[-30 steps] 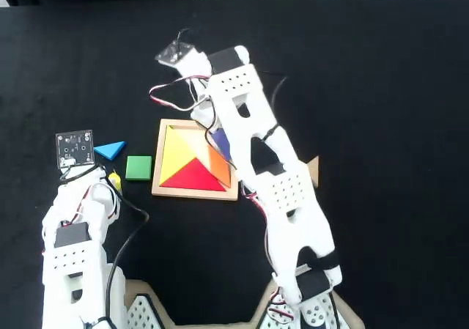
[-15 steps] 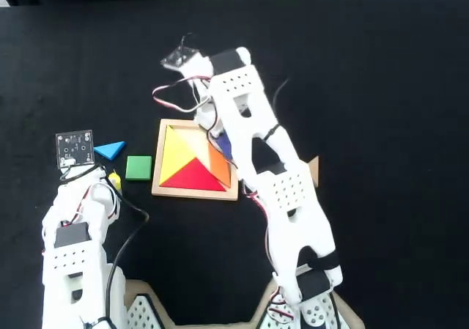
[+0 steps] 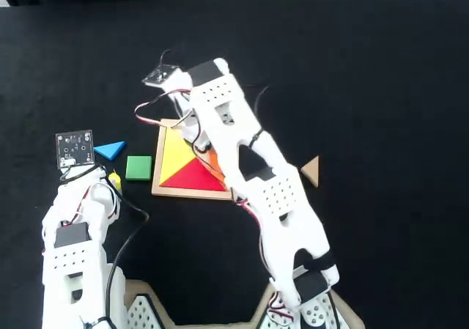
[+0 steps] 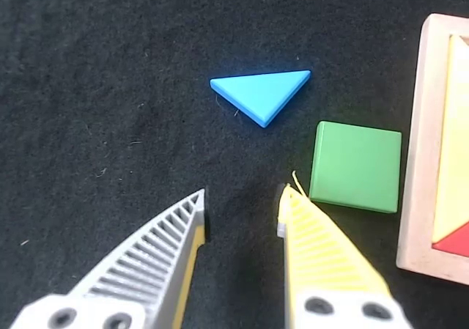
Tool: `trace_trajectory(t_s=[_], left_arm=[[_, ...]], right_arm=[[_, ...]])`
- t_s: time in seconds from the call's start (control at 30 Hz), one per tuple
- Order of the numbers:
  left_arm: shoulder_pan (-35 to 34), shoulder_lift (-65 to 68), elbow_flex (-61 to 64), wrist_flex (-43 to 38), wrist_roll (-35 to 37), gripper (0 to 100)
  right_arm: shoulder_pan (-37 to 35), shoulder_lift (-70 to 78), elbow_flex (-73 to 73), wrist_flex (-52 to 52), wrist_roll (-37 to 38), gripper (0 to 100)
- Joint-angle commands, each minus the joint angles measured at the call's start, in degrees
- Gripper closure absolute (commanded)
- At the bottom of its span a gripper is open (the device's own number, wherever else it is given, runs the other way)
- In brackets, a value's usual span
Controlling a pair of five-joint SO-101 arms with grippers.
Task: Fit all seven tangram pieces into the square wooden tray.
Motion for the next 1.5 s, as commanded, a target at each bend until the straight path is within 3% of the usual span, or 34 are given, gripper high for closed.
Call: trace_trajectory(t_s=[0.0, 0.47, 0.77, 1.13, 1.47], left_arm=[[0.7, -0.8, -0.7, -1.1, -0.4, 83], [0.7, -0.8, -0.7, -1.1, -0.4, 83], [0.7, -0.8, -0.7, -1.1, -0.4, 83], [0.7, -0.8, -0.6, -1.1, -0.4, 83], [0.7, -0.8, -0.6, -1.1, -0.4, 83]], right_arm=[[-1.1, -0.2, -0.3, -0.9, -0.6, 98.8], [0.9, 3.6, -0.3, 1.6, -0.6, 98.8], [1.2, -5.0, 0.0, 2.0, -0.6, 98.8], [2.7, -2.9, -0.2, 2.0, -0.6, 98.8], [0.8, -1.4, 7.3, 2.0, -0.7, 98.8]])
